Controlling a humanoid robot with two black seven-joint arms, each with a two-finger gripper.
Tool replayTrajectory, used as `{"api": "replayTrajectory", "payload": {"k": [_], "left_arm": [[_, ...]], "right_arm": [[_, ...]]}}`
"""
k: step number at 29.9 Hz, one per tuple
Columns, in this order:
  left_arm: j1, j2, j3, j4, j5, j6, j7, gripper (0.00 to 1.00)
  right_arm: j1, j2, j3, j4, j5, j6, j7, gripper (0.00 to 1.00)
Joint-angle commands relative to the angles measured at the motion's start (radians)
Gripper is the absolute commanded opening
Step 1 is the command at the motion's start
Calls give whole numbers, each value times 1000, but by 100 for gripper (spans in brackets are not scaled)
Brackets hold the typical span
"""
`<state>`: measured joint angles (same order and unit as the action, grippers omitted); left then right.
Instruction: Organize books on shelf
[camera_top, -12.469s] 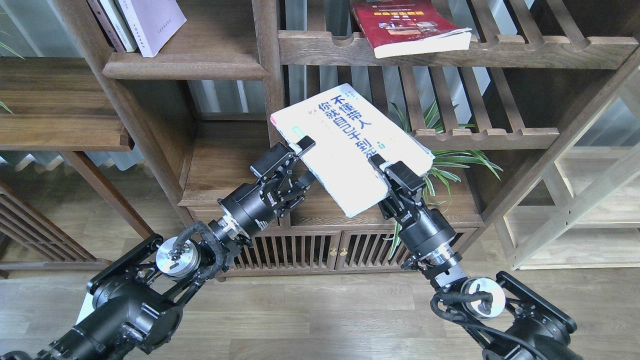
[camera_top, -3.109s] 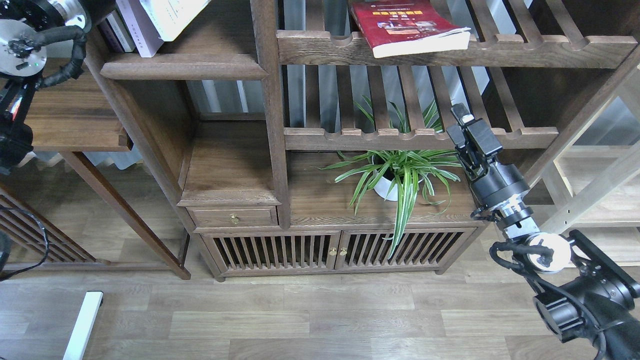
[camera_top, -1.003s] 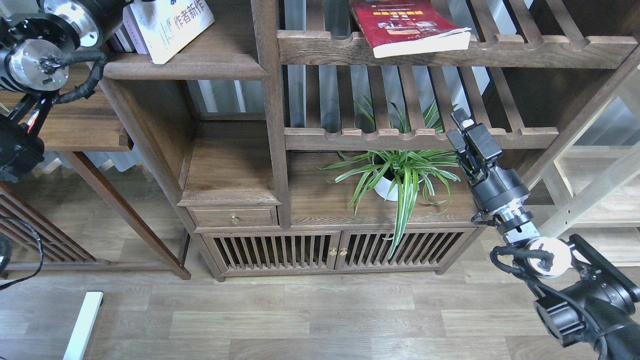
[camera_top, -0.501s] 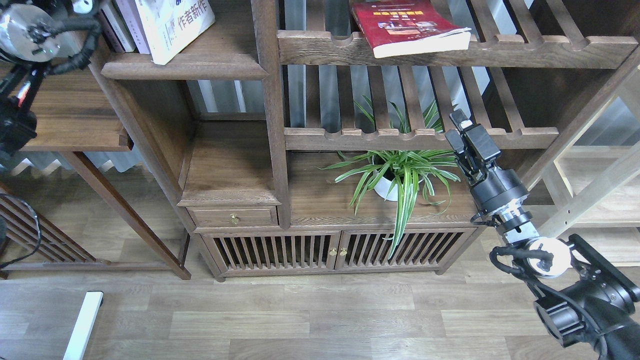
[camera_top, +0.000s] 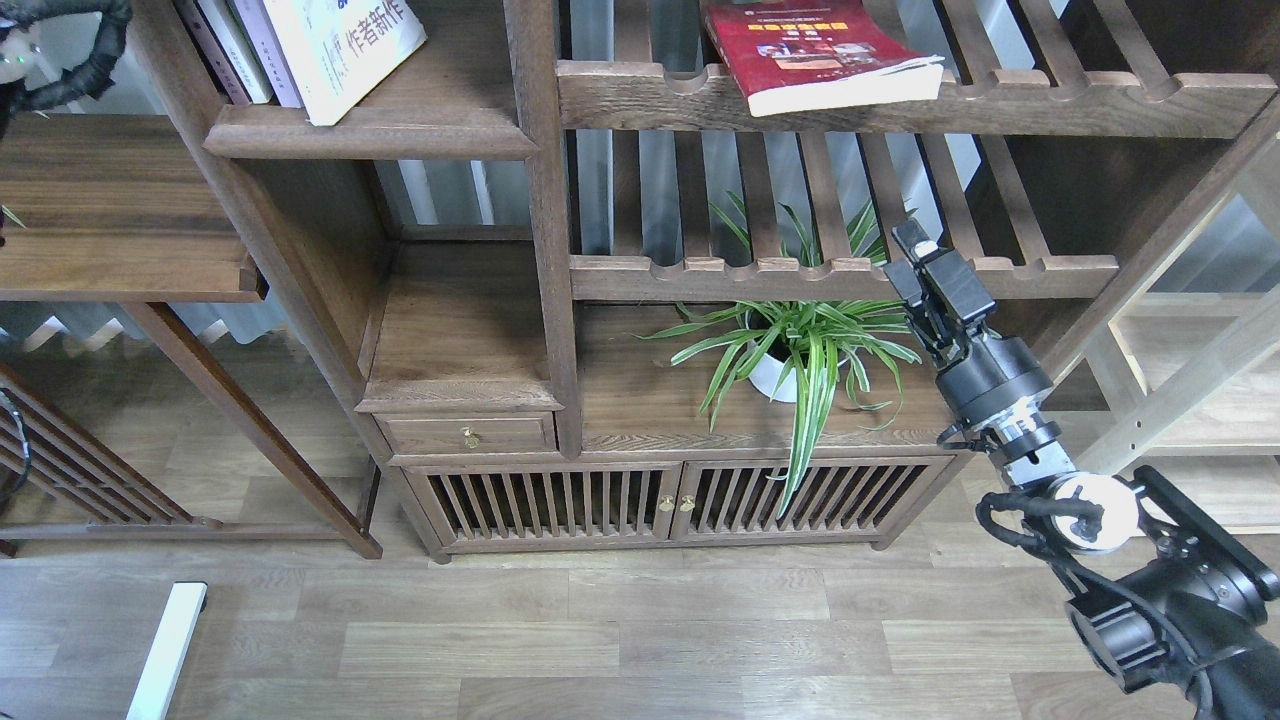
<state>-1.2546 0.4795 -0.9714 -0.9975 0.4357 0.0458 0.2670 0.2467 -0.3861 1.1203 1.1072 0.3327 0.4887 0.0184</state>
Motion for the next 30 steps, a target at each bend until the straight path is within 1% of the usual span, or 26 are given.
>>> {"api": "replayTrajectory", "payload": {"k": [1,9,12,18,22,24,28,30], "left_arm": [[-20,2,-1,-9,0,-1,8,38],[-65,4,-13,-49,-2,-1,20,40],[-62,7,-38,-88,-2,3,35,41],[-34,44,-62,-138,-38,2,43,42],[-16,64,-72,-182,-152,8,46,41],[0,71,-75,-216,-224,29,49,42],[64,88,-98,-280,-334,28,47,45],[110,88,-128,-329,-403,28,47,44]], "right_arm": [[0,3,0,0,-9,0,0,85],[-3,-2,1,-1,-14,0,0,85],[-3,-2,3,-4,-15,0,0,85],[0,21,13,-7,0,0,2,85],[2,26,19,-7,26,0,6,85],[8,35,24,-7,64,0,9,85],[19,38,70,-7,136,0,11,85],[17,38,96,-6,164,0,11,85]]}}
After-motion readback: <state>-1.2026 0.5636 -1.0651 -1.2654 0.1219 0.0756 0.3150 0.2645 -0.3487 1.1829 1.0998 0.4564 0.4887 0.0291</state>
